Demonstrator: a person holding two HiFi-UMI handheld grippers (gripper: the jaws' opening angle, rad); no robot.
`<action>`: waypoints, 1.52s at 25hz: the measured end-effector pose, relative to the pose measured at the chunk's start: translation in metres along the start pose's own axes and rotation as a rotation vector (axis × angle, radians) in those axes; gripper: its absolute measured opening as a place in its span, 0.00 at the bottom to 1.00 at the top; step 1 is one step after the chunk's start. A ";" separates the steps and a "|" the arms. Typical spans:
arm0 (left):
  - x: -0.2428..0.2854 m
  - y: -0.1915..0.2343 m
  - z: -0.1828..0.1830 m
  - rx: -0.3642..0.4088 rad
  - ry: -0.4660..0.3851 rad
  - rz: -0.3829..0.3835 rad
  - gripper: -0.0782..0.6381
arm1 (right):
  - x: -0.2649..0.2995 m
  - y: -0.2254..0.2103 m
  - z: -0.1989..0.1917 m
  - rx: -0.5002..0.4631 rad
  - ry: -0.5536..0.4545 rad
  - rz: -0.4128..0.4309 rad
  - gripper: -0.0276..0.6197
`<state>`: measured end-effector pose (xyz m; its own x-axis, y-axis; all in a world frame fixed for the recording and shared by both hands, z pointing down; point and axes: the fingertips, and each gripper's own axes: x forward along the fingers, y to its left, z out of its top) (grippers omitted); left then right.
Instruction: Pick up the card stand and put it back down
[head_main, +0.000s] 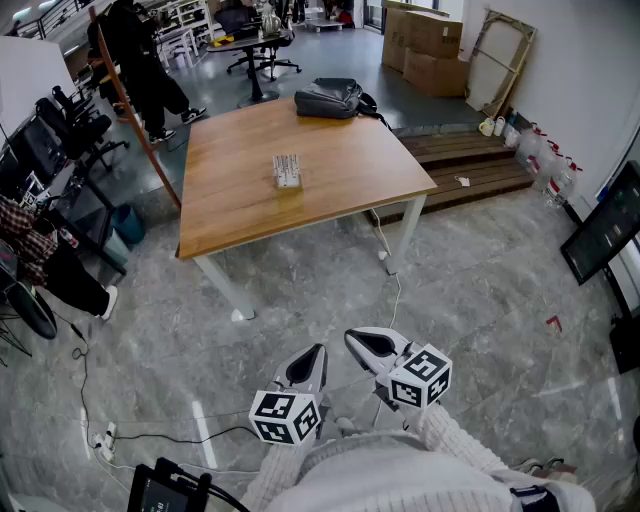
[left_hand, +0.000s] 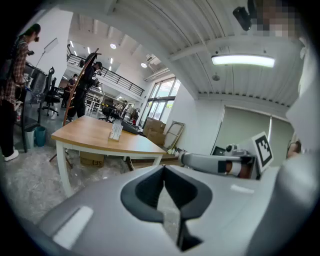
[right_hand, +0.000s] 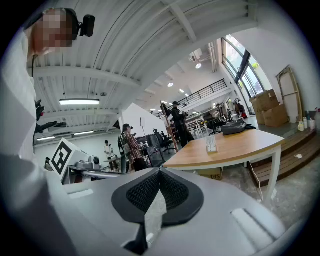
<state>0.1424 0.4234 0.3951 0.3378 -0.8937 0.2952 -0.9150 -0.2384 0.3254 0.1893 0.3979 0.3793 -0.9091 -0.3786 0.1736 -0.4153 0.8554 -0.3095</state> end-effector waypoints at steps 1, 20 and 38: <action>0.005 0.000 0.000 0.002 0.000 -0.004 0.12 | 0.001 -0.006 0.002 -0.003 -0.002 -0.006 0.04; 0.138 0.138 0.120 0.079 -0.005 -0.082 0.12 | 0.174 -0.112 0.079 -0.048 0.000 -0.053 0.04; 0.251 0.223 0.159 0.070 0.067 -0.100 0.12 | 0.282 -0.197 0.118 -0.066 0.038 0.085 0.04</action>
<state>-0.0119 0.0851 0.3991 0.4398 -0.8375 0.3244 -0.8885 -0.3531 0.2930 0.0105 0.0810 0.3792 -0.9386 -0.2914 0.1847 -0.3328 0.9057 -0.2626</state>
